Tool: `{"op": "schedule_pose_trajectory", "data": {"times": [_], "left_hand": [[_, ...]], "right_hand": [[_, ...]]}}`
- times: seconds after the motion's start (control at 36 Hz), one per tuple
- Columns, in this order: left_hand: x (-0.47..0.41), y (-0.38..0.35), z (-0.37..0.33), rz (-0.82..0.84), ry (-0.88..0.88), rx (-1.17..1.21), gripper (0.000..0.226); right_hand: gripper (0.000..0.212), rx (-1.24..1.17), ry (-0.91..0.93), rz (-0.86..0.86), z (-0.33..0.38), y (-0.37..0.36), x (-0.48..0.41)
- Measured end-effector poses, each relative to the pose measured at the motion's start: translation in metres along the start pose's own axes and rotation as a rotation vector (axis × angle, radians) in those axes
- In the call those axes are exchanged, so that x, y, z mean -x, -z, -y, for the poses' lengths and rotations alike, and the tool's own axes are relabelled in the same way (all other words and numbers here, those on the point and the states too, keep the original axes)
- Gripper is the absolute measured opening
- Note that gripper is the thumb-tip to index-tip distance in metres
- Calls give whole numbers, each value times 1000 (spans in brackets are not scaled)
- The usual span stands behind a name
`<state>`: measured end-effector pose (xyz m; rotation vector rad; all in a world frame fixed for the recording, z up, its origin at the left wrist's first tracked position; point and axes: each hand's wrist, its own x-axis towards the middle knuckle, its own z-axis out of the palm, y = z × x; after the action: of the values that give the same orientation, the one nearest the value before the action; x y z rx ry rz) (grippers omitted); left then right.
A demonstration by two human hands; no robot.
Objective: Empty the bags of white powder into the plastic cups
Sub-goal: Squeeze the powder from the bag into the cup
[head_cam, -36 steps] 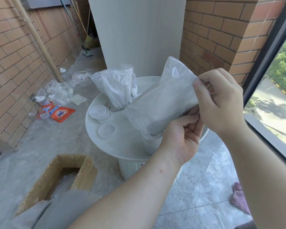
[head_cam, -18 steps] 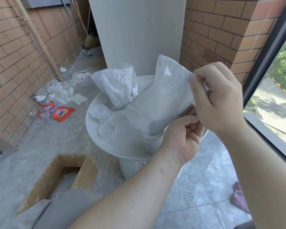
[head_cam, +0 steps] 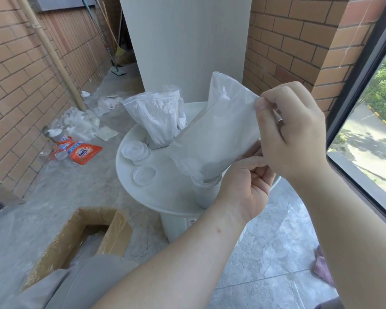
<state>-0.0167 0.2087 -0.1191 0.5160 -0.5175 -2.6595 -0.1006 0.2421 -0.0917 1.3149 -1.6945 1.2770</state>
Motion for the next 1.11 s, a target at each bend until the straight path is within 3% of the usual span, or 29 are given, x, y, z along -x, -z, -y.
{"op": "schedule_pose_trajectory", "data": {"times": [1.11], "left_hand": [[-5,2,3,-85,-44,-109,59]], "right_hand": [[24,54,36,75,17,3,-10]]}}
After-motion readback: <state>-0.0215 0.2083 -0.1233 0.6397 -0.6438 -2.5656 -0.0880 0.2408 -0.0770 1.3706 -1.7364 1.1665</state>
